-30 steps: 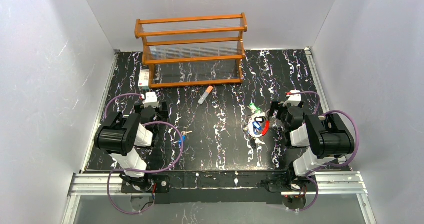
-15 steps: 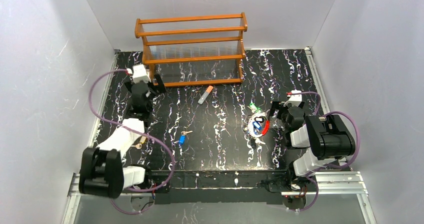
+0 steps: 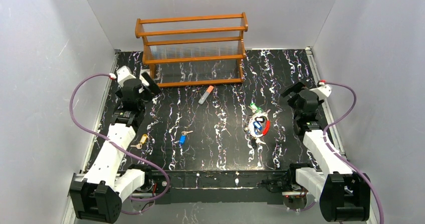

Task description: Put the keys on the keyring

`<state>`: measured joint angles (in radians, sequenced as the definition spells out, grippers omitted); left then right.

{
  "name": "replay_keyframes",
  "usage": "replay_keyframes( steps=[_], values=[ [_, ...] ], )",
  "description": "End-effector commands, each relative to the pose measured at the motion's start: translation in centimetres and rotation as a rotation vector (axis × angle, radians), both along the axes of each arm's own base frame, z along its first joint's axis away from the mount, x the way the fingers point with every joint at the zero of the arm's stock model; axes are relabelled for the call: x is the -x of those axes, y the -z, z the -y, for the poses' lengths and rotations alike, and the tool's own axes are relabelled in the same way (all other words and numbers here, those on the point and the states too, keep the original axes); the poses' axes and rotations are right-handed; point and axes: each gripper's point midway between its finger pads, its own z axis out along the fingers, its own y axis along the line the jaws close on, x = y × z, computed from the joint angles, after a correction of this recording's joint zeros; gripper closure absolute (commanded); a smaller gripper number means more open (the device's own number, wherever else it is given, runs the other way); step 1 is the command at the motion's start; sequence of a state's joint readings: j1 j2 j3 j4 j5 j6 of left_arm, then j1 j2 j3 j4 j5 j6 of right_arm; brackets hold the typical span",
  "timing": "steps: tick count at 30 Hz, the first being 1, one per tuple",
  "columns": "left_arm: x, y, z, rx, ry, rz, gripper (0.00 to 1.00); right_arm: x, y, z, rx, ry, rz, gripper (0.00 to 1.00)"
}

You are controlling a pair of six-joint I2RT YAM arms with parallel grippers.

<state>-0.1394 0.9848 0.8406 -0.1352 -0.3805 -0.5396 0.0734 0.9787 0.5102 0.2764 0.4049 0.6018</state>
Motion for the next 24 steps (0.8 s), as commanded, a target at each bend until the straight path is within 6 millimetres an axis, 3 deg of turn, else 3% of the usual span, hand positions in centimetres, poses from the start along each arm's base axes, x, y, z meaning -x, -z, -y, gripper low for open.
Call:
replay_keyframes(
  steps=[1,4,9,15,24],
  values=[
    [3.3,7.2,4.7,0.178,0.192,-0.272,0.01,4.5,8.4,-0.9,-0.134,0.027,-0.314,0.01],
    [5.4,11.2,7.0,0.273,0.278,-0.428,0.02,4.7,8.8,-2.8,-0.185,-0.068,-0.336,0.01],
    [8.5,15.9,10.3,0.439,0.384,-0.591,0.02,4.5,7.1,-7.7,-0.248,-0.360,-0.328,0.01],
    [9.9,16.1,13.7,0.483,0.473,-0.569,0.02,5.8,7.1,-11.1,-0.228,-0.584,-0.445,0.01],
    [8.4,16.1,19.6,0.555,0.547,-0.471,0.02,7.8,9.0,-15.6,-0.094,-0.763,-0.585,0.05]
  ],
)
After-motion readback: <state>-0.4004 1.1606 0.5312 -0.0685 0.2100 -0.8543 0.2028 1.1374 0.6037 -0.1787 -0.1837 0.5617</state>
